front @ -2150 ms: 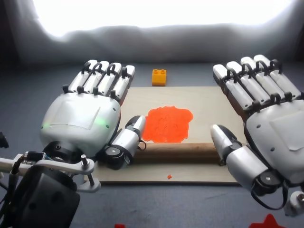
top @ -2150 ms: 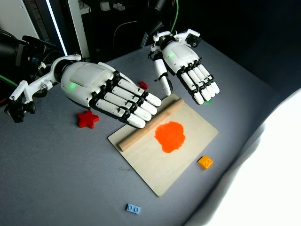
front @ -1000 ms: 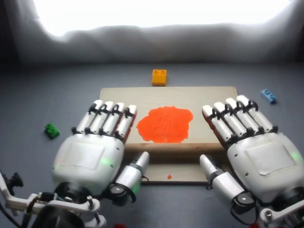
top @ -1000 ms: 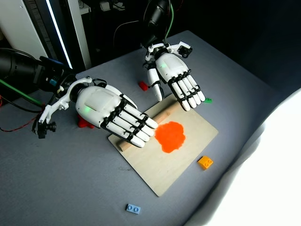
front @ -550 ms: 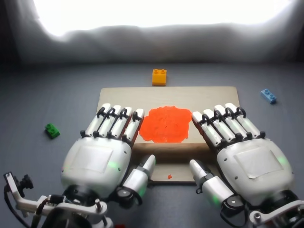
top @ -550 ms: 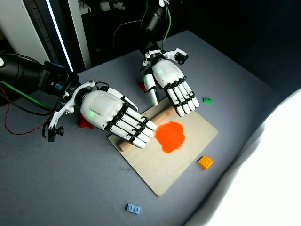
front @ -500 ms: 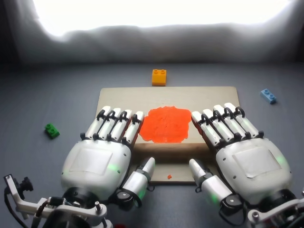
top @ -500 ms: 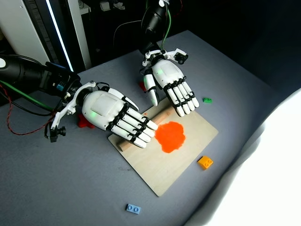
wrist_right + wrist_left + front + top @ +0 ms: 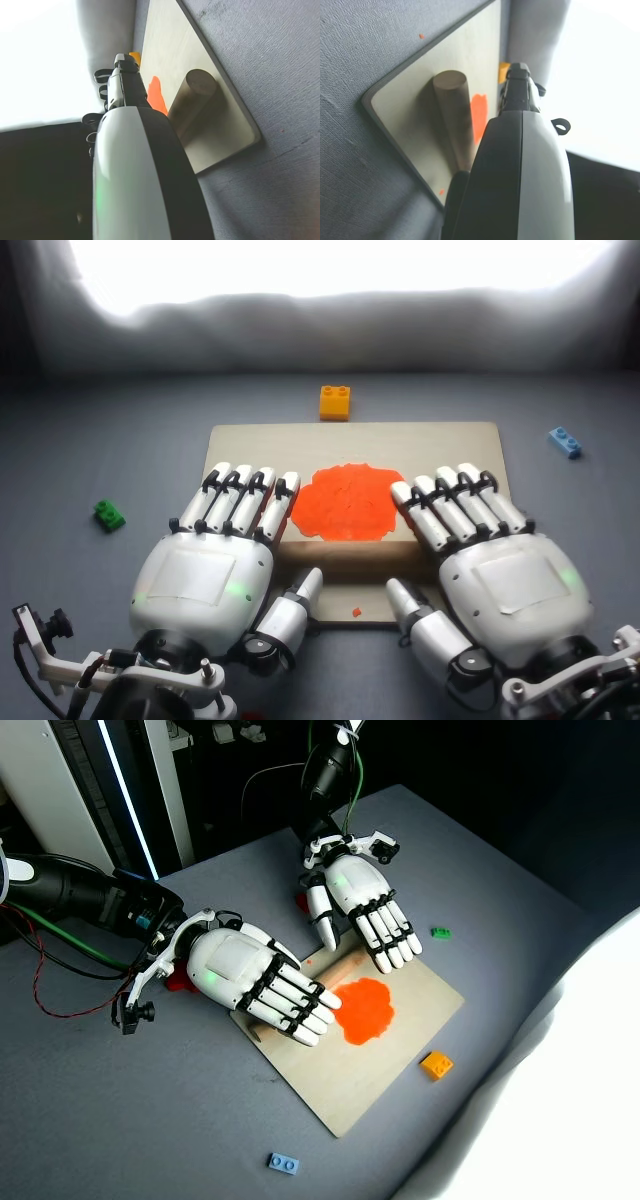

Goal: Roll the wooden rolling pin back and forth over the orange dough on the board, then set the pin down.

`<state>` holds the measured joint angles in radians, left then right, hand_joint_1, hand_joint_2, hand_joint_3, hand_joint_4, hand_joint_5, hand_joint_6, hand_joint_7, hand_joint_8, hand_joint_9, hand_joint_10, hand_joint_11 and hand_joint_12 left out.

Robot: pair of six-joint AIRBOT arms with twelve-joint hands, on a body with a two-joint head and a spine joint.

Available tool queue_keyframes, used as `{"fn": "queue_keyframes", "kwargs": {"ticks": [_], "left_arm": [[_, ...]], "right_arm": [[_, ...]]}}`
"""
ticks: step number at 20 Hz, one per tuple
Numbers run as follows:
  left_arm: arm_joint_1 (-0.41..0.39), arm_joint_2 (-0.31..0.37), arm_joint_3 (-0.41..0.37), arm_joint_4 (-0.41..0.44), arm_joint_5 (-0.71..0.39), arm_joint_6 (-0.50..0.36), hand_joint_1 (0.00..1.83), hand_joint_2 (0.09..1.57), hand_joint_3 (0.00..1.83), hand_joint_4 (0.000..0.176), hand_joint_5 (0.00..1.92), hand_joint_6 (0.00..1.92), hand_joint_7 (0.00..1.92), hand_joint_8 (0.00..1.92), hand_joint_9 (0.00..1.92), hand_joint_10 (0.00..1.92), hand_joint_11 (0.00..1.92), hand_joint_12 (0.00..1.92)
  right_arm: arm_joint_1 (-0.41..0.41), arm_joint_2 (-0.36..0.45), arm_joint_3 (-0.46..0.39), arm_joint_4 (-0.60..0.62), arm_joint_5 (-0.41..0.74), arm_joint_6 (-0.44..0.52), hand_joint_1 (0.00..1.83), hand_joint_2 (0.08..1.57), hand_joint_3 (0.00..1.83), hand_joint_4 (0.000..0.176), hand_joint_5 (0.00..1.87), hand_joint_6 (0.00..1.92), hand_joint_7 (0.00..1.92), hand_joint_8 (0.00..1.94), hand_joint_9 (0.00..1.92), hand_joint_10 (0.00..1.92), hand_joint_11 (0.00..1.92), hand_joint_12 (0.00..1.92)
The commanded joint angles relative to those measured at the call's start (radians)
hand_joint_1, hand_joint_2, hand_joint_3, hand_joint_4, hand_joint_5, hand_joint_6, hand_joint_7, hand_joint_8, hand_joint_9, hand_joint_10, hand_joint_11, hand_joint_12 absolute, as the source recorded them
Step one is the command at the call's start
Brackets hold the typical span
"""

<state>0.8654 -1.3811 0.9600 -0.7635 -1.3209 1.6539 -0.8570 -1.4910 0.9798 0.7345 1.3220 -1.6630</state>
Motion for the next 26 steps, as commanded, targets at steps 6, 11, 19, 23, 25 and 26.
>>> {"fn": "queue_keyframes", "kwargs": {"ticks": [6,11,19,23,25,26], "left_arm": [[0.003,-0.023,0.027,0.070,-0.100,-0.006,0.00,1.57,0.03,0.000,0.04,0.01,0.04,0.00,0.00,0.00,0.00,0.00],[0.003,-0.032,0.036,0.070,-0.100,-0.006,0.00,1.57,0.03,0.000,0.04,0.00,0.05,0.00,0.01,0.00,0.00,0.00],[0.002,-0.043,0.049,0.070,-0.096,-0.006,0.00,1.57,0.02,0.000,0.02,0.01,0.03,0.01,0.00,0.00,0.00,0.00],[-0.001,-0.049,0.058,0.070,-0.093,-0.006,0.00,1.56,0.02,0.000,0.03,0.01,0.03,0.01,0.00,0.00,0.00,0.00],[-0.002,-0.052,0.063,0.070,-0.091,-0.006,0.00,1.56,0.02,0.000,0.03,0.01,0.03,0.01,0.00,0.00,0.00,0.00],[-0.002,-0.053,0.065,0.070,-0.089,-0.006,0.00,1.56,0.02,0.000,0.03,0.01,0.03,0.01,0.00,0.00,0.00,0.00]], "right_arm": [[0.027,-0.042,0.050,-0.075,0.081,0.004,0.00,1.57,0.11,0.000,0.09,0.00,0.07,0.00,0.03,0.00,0.00,0.00],[0.046,-0.062,0.068,-0.037,0.082,0.002,0.00,1.57,0.13,0.000,0.08,0.01,0.09,0.01,0.05,0.01,0.03,0.01],[0.047,-0.070,0.077,-0.006,0.058,0.003,0.00,1.57,0.10,0.000,0.11,0.00,0.10,0.00,0.07,0.00,0.00,0.08],[0.048,-0.074,0.088,-0.004,0.054,0.005,0.00,1.57,0.12,0.000,0.09,0.00,0.10,0.00,0.06,0.00,0.00,0.12],[0.050,-0.077,0.099,-0.003,0.053,0.005,0.00,1.57,0.12,0.000,0.09,0.00,0.10,0.00,0.06,0.00,0.00,0.12],[0.052,-0.078,0.103,-0.003,0.053,0.005,0.00,1.57,0.12,0.000,0.09,0.00,0.10,0.00,0.06,0.00,0.00,0.12]]}}
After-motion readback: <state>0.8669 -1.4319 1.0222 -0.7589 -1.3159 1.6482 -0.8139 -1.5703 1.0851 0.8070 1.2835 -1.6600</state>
